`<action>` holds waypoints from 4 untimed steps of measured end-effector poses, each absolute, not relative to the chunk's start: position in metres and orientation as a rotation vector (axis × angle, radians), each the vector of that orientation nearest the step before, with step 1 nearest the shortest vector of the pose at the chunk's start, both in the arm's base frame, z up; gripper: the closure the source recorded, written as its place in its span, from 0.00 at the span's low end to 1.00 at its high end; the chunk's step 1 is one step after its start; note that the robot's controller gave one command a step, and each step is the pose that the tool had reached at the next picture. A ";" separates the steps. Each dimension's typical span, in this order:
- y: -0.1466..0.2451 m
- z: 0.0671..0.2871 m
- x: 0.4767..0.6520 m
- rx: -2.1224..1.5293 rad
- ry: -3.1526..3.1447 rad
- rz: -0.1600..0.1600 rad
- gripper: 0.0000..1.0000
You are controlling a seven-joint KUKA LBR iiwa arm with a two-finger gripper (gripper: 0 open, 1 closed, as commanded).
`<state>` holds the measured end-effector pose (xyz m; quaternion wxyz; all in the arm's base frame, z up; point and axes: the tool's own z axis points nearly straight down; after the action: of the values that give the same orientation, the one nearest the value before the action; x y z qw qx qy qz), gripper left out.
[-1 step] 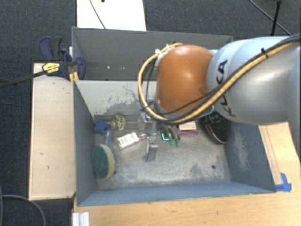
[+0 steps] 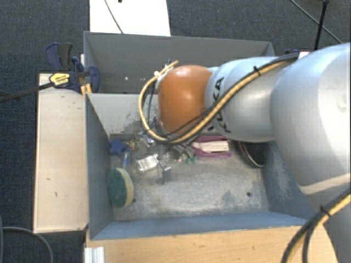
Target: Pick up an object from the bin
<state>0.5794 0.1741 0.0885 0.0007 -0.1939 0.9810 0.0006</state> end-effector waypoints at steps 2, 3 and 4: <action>0.174 0.091 0.580 -0.592 3.082 0.002 0.00; 0.174 0.091 0.580 -0.585 3.084 0.003 1.00; 0.174 0.091 0.580 -0.581 3.085 0.003 0.00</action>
Offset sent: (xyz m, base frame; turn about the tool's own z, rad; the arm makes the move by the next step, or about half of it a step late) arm 0.0000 0.0000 0.0000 0.0000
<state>0.5801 0.1742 0.0908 0.0012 -0.1850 0.9827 0.0008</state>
